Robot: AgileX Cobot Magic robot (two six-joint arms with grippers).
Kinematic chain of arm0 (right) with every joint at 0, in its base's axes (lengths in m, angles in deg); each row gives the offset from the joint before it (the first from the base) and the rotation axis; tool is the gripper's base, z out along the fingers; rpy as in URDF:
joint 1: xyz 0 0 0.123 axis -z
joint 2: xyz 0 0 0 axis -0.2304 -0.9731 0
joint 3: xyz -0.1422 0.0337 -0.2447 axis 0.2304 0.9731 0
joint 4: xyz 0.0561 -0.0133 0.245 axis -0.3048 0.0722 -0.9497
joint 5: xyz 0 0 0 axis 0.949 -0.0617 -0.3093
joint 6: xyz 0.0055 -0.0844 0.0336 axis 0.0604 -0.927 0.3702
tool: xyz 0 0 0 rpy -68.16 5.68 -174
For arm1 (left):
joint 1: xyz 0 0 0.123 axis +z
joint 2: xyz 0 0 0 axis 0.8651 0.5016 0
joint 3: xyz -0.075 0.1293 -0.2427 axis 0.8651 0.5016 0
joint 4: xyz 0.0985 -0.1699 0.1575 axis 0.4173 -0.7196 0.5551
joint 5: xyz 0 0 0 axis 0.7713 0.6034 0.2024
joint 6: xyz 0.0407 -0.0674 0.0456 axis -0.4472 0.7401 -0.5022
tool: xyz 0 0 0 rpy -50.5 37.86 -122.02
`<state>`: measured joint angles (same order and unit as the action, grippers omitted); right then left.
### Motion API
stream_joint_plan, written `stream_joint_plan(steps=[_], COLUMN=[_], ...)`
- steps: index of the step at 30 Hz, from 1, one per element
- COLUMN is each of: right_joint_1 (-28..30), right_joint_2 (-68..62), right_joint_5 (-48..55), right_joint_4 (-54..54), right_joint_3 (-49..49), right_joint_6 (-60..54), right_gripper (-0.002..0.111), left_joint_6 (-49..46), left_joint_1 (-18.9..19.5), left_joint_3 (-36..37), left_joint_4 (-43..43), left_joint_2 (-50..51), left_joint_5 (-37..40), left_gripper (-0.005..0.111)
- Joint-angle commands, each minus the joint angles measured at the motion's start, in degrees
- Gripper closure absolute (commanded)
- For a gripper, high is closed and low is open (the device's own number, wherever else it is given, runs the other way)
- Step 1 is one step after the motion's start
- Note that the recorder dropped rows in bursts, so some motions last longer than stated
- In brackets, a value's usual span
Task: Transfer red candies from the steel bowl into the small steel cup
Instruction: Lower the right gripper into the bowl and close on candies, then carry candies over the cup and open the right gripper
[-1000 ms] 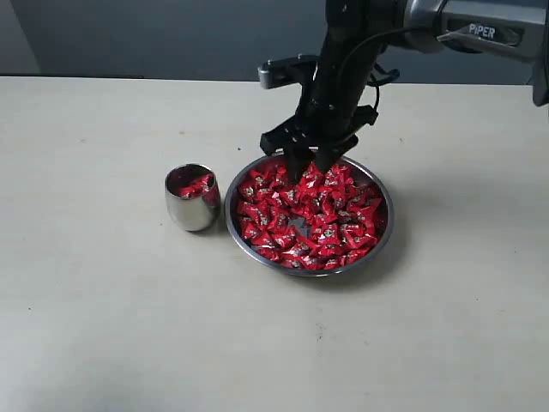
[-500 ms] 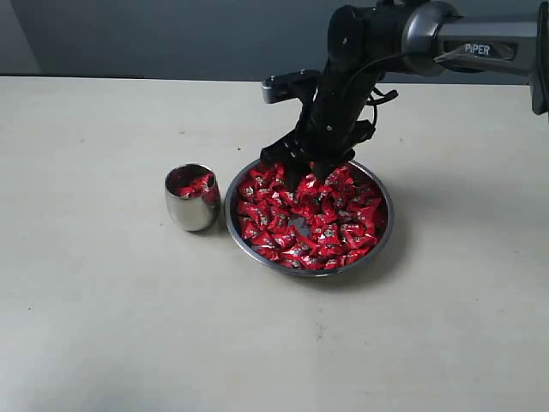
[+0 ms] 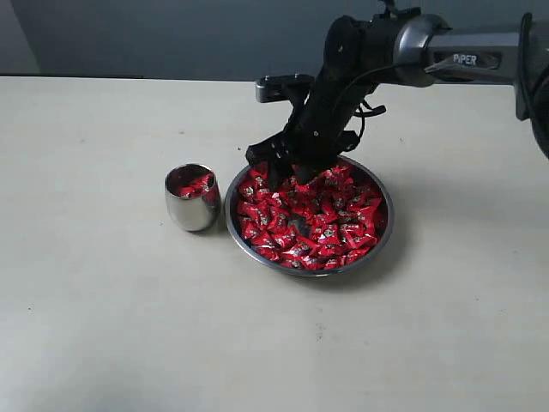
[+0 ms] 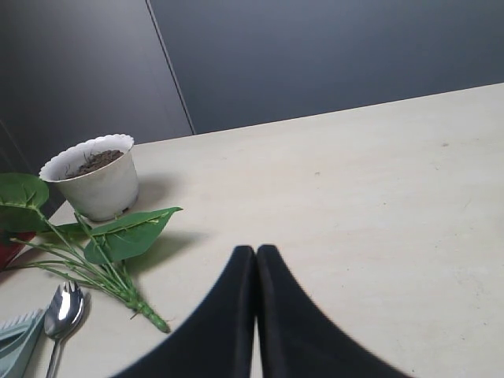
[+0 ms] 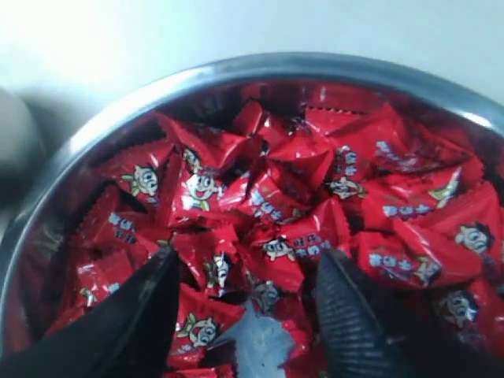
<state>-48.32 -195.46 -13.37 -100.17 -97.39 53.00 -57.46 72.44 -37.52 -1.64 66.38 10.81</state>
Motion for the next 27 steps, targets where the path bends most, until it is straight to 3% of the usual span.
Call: stream_joint_plan(steps=[1,6,19,27], right_joint_1=[-0.04,0.07,-0.47,-6.29], right_joint_2=[-1.13,-0.9,7.44,6.84], right_joint_5=[-0.54,0.28,-0.55,-2.41], right_joint_4=[-0.65,2.29,0.43,-9.3], right_joint_3=[0.35,0.35,-1.33,-9.06], right_joint_6=[-1.24,-0.24,-0.87,-7.7], right_gripper=[0.065,0.109,0.108,0.108], left_joint_6=[0.21,0.21,0.21,0.21], left_joint_1=[-0.16,-0.16,-0.16,-0.16], left_joint_3=[0.08,0.08,0.08,0.08], left_joint_4=[0.25,0.25,0.25,0.25], left_joint_2=[-0.22,-0.22,-0.22,-0.22], left_joint_5=[-0.76,-0.76,-0.76,-0.76], left_gripper=[0.106,0.106,0.106,0.106])
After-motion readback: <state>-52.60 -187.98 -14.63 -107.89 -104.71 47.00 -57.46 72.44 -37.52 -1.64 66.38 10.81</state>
